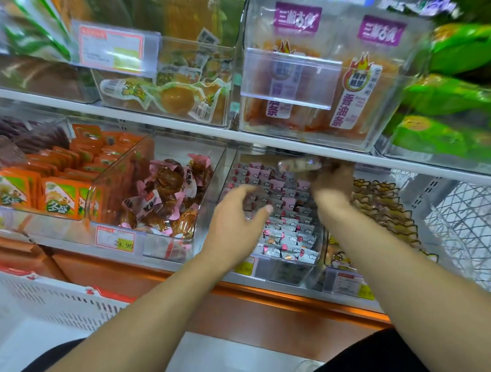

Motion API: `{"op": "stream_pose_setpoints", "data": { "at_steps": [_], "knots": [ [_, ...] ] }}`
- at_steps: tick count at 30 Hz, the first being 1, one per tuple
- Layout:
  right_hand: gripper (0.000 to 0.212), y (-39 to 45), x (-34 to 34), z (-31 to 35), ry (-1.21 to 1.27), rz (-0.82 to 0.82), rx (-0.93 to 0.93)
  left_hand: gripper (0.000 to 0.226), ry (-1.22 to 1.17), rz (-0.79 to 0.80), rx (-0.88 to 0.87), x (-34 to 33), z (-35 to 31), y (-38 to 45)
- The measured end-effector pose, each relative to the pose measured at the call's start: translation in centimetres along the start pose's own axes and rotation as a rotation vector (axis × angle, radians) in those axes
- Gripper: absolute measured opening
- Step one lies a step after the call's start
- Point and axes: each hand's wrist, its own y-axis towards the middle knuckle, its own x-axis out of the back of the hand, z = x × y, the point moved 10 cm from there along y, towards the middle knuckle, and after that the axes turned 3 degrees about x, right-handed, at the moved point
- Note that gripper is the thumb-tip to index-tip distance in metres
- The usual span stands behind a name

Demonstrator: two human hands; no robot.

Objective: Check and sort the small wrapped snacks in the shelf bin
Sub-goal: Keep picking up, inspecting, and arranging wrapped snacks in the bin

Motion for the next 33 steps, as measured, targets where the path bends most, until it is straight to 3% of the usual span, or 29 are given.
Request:
{"op": "stream_pose_setpoints", "data": {
  "at_steps": [4,7,11,19,24,28,33],
  "knots": [
    [0.018,-4.2,-2.1,-3.3,0.232,0.22,-0.188,0.042,-0.366,-0.03,0.216,2.4,1.6,-1.1],
    [0.017,-7.8,-3.3,-3.2,0.361,0.338,-0.223,0.025,-0.578,0.023,0.303,3.1,2.8,-2.2],
    [0.029,-9.9,-4.3,-3.6,0.376,0.481,-0.211,0.02,-0.605,-0.005,0.31,4.6,4.0,-3.2],
    [0.042,-12.1,-6.3,-3.3,0.369,0.883,-0.272,0.043,-0.585,0.074,0.285,5.7,4.8,-3.9],
    [0.04,-12.3,-6.8,-2.9,0.506,0.915,-0.306,0.037,-0.726,0.037,0.375,5.1,5.3,-4.1],
    [0.038,-12.2,-6.9,-2.6,0.564,0.932,-0.315,0.046,-0.789,0.092,0.503,3.8,5.6,-4.9],
    [0.032,-12.0,-6.8,-3.2,0.541,0.899,-0.356,0.027,-0.778,0.082,0.498,3.9,5.7,-4.9]
  ]
}}
